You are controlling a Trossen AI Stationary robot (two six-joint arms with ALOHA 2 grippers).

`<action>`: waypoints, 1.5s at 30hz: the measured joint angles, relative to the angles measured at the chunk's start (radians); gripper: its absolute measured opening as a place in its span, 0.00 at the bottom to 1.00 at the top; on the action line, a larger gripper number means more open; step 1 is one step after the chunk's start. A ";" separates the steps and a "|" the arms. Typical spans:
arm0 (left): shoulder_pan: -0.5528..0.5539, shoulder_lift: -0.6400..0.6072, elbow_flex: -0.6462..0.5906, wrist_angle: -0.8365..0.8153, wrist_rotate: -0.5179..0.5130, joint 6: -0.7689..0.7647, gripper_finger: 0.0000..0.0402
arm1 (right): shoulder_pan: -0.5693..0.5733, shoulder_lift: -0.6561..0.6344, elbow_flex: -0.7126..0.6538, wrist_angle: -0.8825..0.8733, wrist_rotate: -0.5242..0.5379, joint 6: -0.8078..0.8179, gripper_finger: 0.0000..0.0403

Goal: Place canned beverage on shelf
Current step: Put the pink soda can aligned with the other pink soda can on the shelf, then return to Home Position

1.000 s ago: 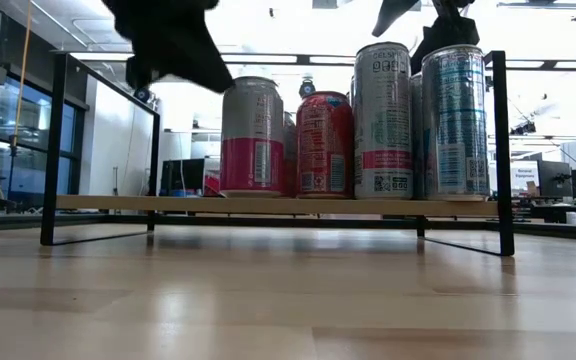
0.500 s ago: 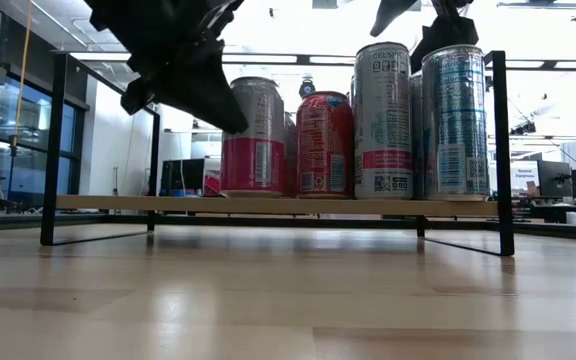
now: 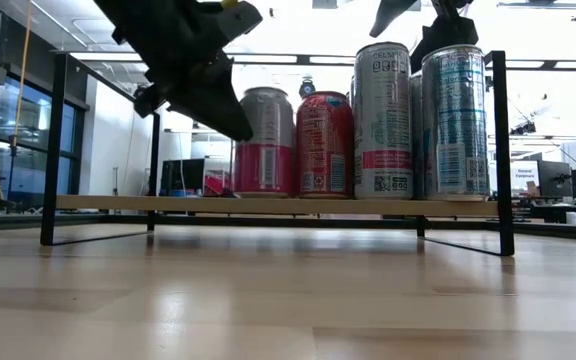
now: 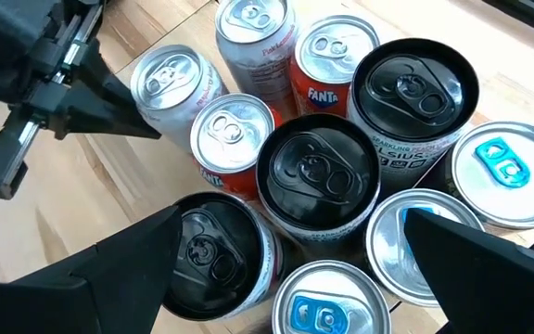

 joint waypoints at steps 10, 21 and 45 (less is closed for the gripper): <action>0.022 0.000 0.000 0.000 0.002 0.001 0.00 | 0.000 0.000 0.000 0.003 0.001 0.003 0.99; 0.040 0.000 0.000 0.005 -0.012 -0.001 0.00 | 0.000 0.000 0.000 0.024 0.003 0.002 0.99; -0.046 -0.317 0.001 -0.046 0.014 0.145 0.00 | 0.000 0.000 0.000 0.027 -0.006 -0.005 0.99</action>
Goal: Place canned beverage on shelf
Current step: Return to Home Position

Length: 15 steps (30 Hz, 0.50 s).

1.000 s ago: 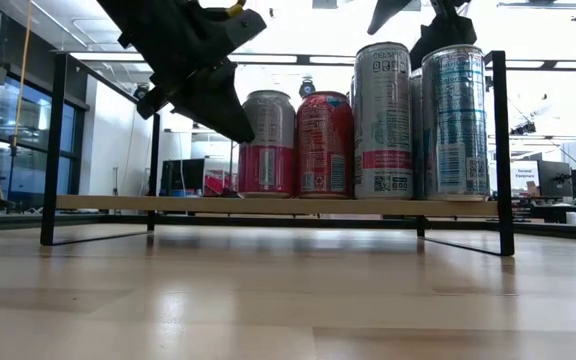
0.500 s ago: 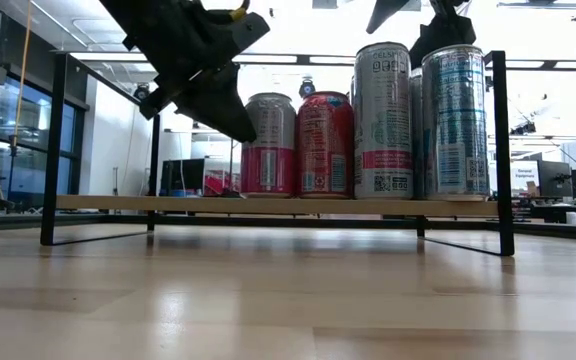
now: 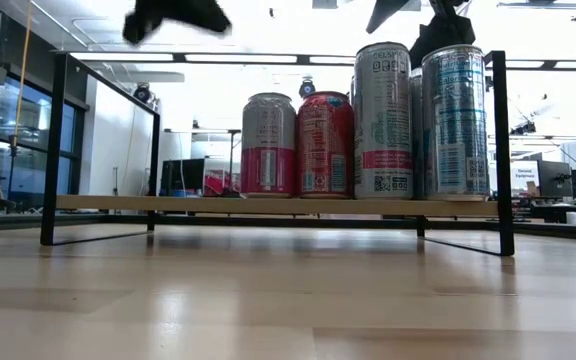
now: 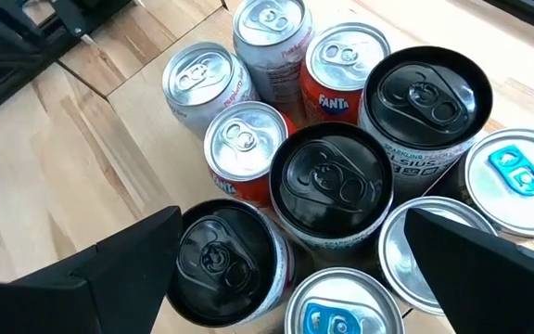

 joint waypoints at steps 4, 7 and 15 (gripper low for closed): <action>-0.011 -0.167 0.000 0.110 -0.015 0.226 0.00 | -0.007 0.000 0.000 0.012 0.000 0.004 0.99; -0.010 -0.266 0.001 0.232 0.003 0.410 0.00 | -0.007 0.000 0.000 0.069 0.032 0.003 0.99; 0.028 -0.395 0.001 0.424 0.142 0.683 0.00 | -0.022 0.000 0.000 0.344 0.003 -0.178 0.99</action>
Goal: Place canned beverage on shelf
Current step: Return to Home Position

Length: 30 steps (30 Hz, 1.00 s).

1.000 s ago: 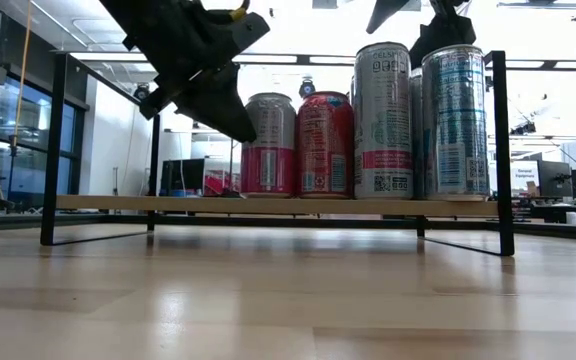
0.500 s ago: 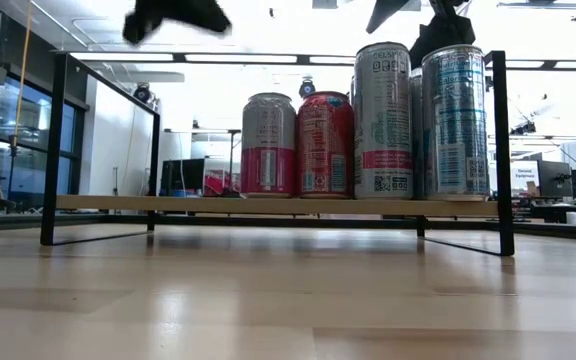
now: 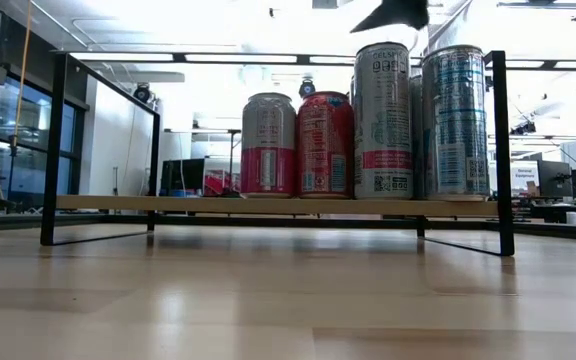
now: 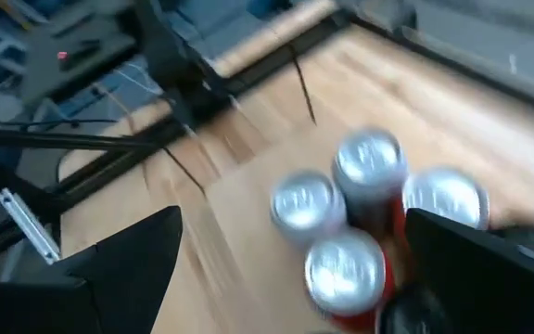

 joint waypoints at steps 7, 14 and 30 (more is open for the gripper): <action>0.064 0.003 -0.001 0.096 0.181 0.023 0.00 | -0.030 0.000 0.000 0.173 -0.039 -0.168 0.99; 0.119 -0.001 -0.002 0.090 0.192 0.063 0.00 | -0.063 0.000 0.023 0.197 -0.116 -0.231 0.98; 0.203 -0.216 -0.247 0.028 0.193 0.046 0.00 | -0.076 -0.113 0.100 -0.204 -0.164 -0.362 0.04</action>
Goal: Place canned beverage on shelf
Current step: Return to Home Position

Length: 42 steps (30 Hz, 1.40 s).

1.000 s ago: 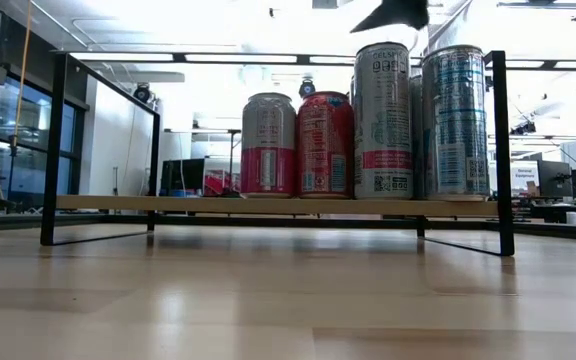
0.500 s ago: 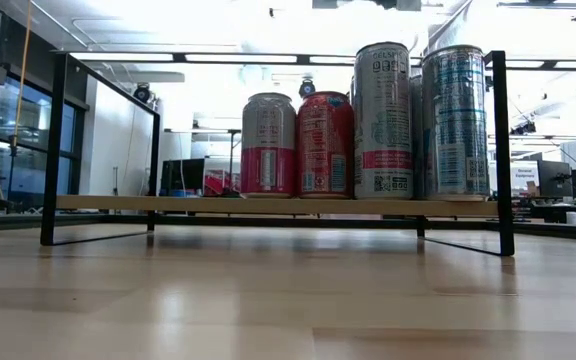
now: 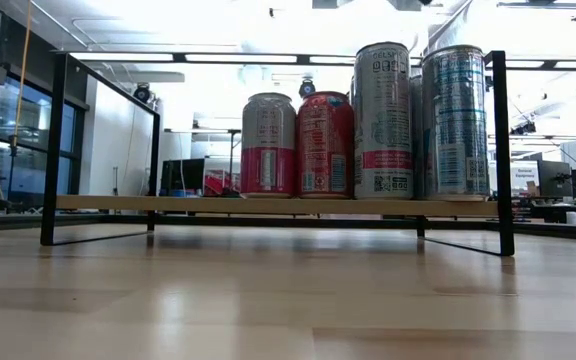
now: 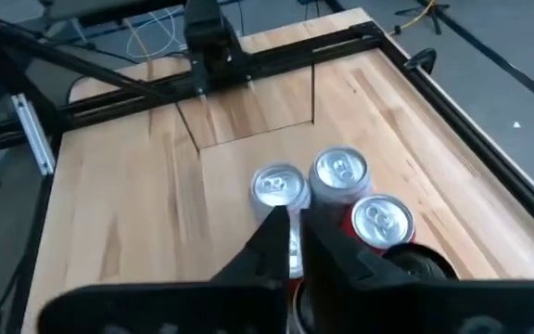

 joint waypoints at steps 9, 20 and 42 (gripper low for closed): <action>0.103 -0.218 -0.383 0.295 0.078 -0.127 0.00 | 0.040 -0.079 0.000 -0.056 -0.013 0.051 0.01; 0.147 -0.560 -0.621 0.301 0.086 -0.230 0.00 | 0.106 -0.129 -0.001 -0.139 0.003 0.185 0.01; 0.147 -0.688 -0.766 0.133 0.130 -0.274 0.00 | 0.269 -0.143 -0.001 -0.220 0.167 0.291 0.00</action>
